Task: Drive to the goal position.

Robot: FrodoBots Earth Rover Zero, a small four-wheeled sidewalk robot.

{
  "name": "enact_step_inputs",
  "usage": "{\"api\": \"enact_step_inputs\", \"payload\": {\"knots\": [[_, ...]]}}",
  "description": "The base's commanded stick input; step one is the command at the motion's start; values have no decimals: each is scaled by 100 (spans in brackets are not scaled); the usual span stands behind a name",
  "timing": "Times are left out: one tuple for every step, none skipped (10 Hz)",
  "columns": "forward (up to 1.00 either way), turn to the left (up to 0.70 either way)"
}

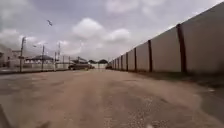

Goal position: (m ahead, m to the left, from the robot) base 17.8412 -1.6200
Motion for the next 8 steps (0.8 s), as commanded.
{"api": "enact_step_inputs", "payload": {"knots": [[70, 0], [70, 0], [70, 0], [70, 0], [70, 0], [70, 0], [70, 0], [70, 0]]}}
